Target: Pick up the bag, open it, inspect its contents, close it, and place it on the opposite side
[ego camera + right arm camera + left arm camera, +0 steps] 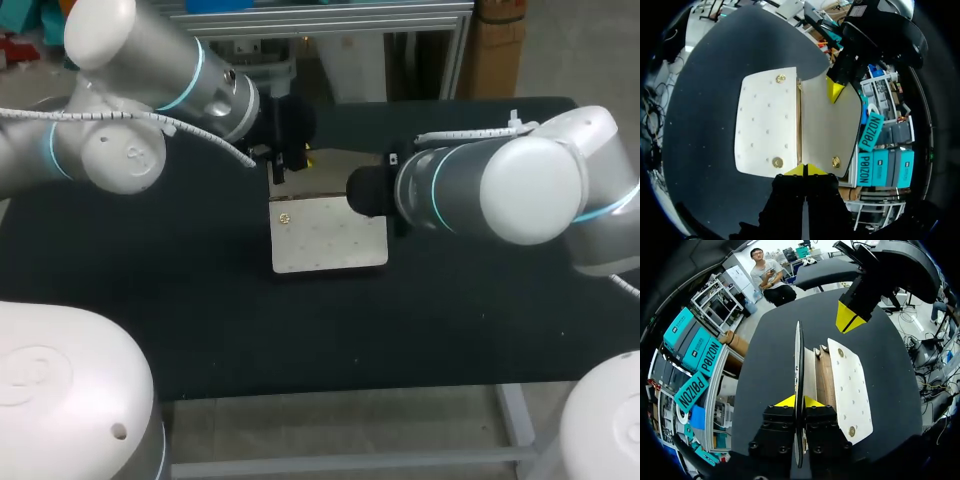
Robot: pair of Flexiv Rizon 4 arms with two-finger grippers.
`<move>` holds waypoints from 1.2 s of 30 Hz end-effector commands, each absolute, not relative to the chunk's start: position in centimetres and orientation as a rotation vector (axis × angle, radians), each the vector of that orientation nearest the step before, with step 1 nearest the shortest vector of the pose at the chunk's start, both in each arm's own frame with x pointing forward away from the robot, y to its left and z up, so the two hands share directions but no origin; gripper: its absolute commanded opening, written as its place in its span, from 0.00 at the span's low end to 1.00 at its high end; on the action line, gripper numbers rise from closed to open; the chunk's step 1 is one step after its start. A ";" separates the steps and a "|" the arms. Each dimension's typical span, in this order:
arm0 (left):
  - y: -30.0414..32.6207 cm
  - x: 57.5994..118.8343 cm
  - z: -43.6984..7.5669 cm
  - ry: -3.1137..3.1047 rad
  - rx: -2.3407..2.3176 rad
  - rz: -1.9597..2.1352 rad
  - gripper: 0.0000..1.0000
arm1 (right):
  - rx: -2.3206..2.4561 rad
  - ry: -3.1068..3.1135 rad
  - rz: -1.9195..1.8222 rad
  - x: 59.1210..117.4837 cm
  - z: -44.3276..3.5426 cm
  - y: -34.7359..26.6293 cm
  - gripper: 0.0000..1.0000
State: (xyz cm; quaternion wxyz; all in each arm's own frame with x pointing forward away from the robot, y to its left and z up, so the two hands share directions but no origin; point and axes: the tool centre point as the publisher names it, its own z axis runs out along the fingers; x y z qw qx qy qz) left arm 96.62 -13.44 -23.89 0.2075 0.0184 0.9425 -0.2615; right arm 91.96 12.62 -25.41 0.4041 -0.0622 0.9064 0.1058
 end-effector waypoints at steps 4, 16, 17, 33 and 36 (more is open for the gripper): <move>-13.7 96.2 -23.3 2.646 0.041 -0.724 0.00 | -0.157 2.227 0.293 93.4 -27.1 13.7 0.00; -13.8 96.1 -23.4 2.664 0.033 -0.749 0.00 | -0.146 2.267 0.260 95.0 -28.5 14.3 0.00; -13.7 96.1 -23.4 2.665 0.033 -0.750 0.00 | -0.145 2.270 0.258 95.0 -28.6 14.4 0.00; -13.8 95.9 -23.7 2.683 0.031 -0.778 0.00 | -0.170 2.302 0.245 96.8 -29.7 16.2 0.00; -13.8 95.9 -23.7 2.684 0.027 -0.785 0.00 | -0.178 2.310 0.250 97.0 -29.9 16.5 0.00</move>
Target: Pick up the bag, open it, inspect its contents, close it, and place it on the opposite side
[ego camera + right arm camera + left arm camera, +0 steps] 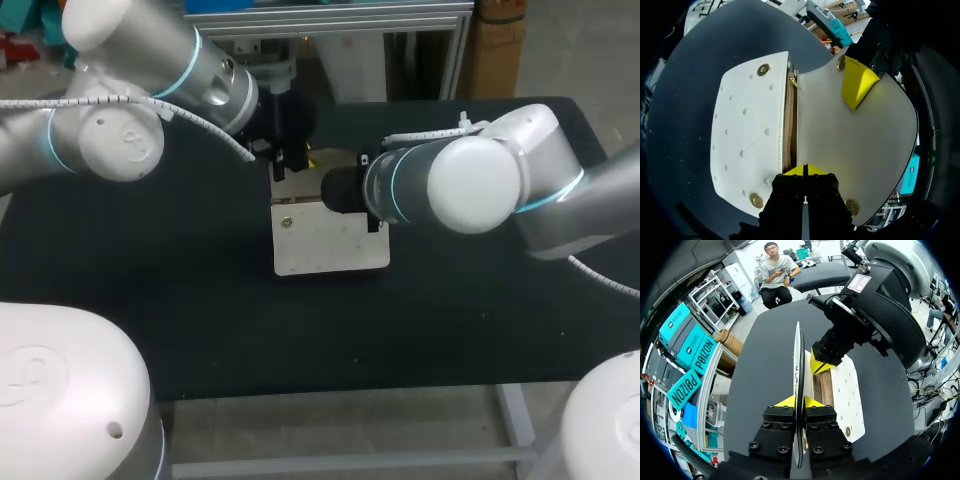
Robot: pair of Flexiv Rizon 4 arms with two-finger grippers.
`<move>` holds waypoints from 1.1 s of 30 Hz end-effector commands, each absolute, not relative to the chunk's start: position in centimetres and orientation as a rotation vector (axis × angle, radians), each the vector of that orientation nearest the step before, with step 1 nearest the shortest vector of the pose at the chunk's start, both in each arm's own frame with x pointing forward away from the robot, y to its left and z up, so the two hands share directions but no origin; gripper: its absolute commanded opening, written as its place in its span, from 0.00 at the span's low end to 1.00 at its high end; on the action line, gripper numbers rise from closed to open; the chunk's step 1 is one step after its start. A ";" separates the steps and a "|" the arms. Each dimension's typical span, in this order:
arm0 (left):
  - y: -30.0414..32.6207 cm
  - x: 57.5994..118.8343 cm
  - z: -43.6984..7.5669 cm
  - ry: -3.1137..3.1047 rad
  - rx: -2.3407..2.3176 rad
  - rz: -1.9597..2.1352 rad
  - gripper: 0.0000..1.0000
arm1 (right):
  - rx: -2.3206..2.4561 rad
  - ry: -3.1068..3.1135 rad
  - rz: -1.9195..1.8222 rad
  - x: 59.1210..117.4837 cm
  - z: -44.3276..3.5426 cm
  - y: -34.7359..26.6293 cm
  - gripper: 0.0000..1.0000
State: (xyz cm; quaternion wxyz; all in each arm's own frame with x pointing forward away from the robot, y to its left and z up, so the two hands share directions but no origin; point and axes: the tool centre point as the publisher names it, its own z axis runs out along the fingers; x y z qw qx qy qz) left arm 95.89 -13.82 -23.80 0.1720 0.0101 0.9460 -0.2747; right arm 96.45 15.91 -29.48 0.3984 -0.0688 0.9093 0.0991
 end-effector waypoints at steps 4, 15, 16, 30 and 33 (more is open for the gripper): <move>-13.5 95.9 -23.7 2.683 0.008 -0.792 0.00 | -0.190 2.333 0.246 96.8 -30.5 16.6 0.00; -13.1 96.4 -23.6 2.671 -0.054 -0.819 0.00 | -0.201 2.360 0.260 95.0 -31.3 16.2 0.00; -13.0 96.5 -23.6 2.669 -0.063 -0.822 0.00 | -0.205 2.363 0.264 94.8 -31.4 16.2 0.00; -12.9 97.1 -23.8 2.667 -0.112 -0.833 0.00 | -0.266 2.412 0.305 93.0 -31.9 16.8 0.00; -12.8 97.3 -23.8 2.665 -0.129 -0.836 0.00 | -0.277 2.419 0.315 92.7 -31.9 16.9 0.00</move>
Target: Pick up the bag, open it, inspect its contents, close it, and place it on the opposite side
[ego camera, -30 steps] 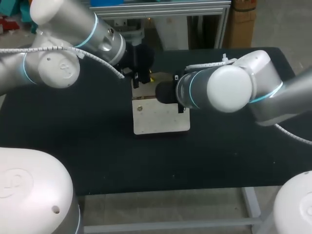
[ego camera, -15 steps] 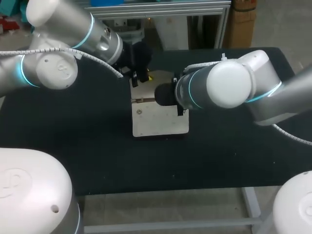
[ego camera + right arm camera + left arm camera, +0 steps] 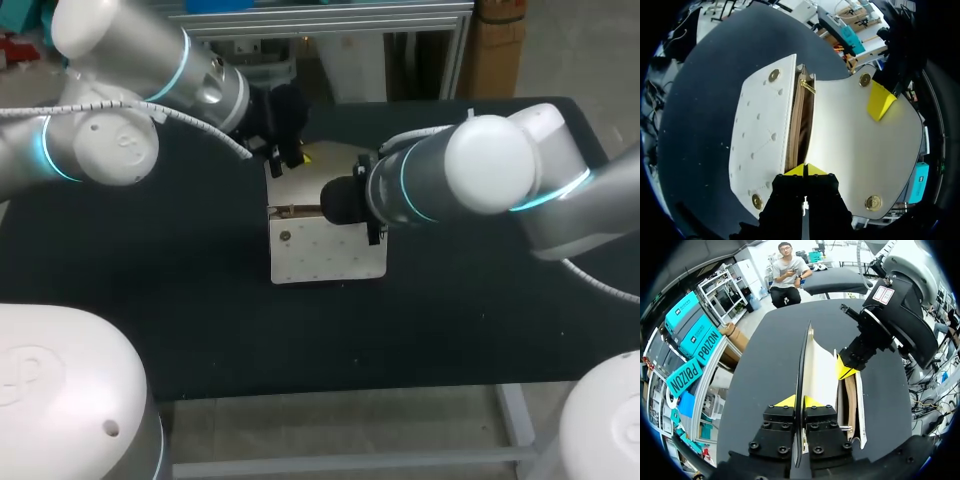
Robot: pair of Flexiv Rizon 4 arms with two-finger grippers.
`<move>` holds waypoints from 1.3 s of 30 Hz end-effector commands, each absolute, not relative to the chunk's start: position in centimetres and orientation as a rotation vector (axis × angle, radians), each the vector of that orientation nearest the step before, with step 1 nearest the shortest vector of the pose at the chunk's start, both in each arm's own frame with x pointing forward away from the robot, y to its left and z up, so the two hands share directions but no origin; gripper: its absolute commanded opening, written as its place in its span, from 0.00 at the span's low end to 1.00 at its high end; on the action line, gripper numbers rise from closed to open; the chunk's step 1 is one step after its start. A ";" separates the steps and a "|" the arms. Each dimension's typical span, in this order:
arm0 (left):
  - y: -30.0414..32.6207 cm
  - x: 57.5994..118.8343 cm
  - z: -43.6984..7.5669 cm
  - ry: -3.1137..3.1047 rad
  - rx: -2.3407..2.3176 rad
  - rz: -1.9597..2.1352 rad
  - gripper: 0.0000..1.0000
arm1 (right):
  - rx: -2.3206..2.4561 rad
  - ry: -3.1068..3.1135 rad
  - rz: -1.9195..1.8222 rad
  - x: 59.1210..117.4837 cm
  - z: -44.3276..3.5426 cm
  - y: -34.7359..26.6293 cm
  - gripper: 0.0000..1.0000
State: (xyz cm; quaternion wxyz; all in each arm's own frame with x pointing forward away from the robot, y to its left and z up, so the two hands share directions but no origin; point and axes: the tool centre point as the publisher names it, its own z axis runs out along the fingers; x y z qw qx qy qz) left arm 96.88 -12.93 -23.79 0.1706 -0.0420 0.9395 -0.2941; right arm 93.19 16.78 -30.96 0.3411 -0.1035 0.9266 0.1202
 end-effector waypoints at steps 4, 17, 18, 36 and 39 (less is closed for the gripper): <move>-12.6 97.5 -23.8 2.662 -0.146 -0.842 0.00 | -0.298 2.439 0.320 92.3 -31.8 17.1 0.00; -12.4 97.5 -23.9 2.656 -0.168 -0.849 0.00 | -0.359 2.534 0.278 91.3 -32.4 17.7 0.00; -12.4 97.5 -23.9 2.656 -0.170 -0.850 0.00 | -0.360 2.530 0.285 91.2 -32.3 17.6 0.00; -12.4 97.7 -24.1 2.660 -0.185 -0.853 0.00 | -0.383 2.513 0.231 90.4 -32.4 17.3 0.00; -12.4 97.6 -24.1 2.658 -0.179 -0.856 0.00 | -0.363 2.539 0.238 90.7 -32.8 17.1 0.00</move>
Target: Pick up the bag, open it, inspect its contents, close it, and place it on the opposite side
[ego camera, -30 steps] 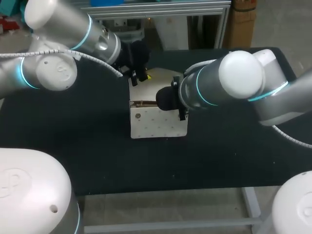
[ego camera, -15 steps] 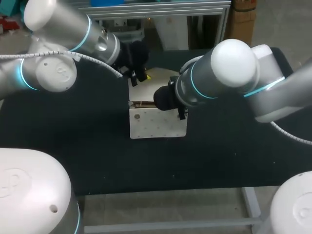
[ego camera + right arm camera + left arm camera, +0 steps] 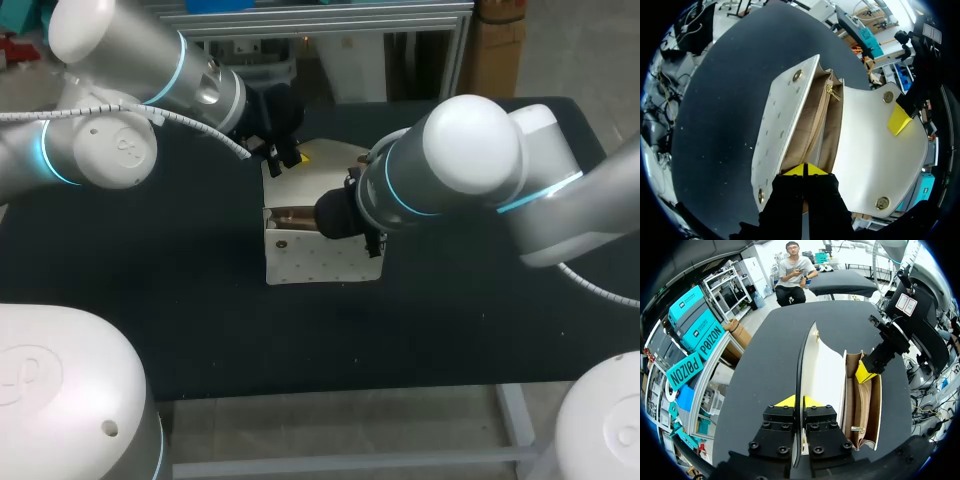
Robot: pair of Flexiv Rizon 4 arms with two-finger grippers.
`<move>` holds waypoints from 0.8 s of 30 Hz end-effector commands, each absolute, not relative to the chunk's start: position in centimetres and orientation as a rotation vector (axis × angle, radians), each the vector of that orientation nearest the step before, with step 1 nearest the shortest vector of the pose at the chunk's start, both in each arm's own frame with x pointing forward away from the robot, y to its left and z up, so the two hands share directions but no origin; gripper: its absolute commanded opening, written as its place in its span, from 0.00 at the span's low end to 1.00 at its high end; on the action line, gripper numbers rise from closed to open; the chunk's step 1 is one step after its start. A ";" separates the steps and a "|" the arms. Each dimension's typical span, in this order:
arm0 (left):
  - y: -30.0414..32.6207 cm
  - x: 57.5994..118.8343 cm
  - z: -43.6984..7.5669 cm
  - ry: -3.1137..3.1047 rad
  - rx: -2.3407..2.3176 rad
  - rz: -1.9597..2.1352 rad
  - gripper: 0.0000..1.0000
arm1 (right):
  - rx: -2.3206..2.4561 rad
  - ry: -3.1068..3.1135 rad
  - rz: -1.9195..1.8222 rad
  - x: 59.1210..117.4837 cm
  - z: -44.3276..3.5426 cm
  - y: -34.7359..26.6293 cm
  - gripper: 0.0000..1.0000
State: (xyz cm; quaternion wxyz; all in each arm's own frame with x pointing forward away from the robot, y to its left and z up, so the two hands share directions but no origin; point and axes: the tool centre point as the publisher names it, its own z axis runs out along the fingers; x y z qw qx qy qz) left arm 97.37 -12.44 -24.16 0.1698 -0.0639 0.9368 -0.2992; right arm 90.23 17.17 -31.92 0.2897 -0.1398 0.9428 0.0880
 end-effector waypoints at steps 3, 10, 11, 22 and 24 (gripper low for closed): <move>-12.4 97.5 -24.1 2.658 -0.175 -0.858 0.00 | -0.344 2.564 0.231 91.3 -33.3 16.9 0.00; -12.4 97.3 -24.1 2.657 -0.162 -0.863 0.00 | -0.300 2.637 0.221 92.8 -34.3 16.6 0.00; -12.3 97.2 -24.1 2.656 -0.162 -0.863 0.00 | -0.301 2.641 0.224 92.9 -34.4 16.6 0.00; -12.1 97.1 -24.1 2.647 -0.164 -0.864 0.00 | -0.328 2.738 0.196 93.5 -34.9 16.8 0.28; -12.0 97.1 -24.1 2.646 -0.163 -0.865 0.00 | -0.343 2.749 0.190 93.5 -34.9 16.8 0.39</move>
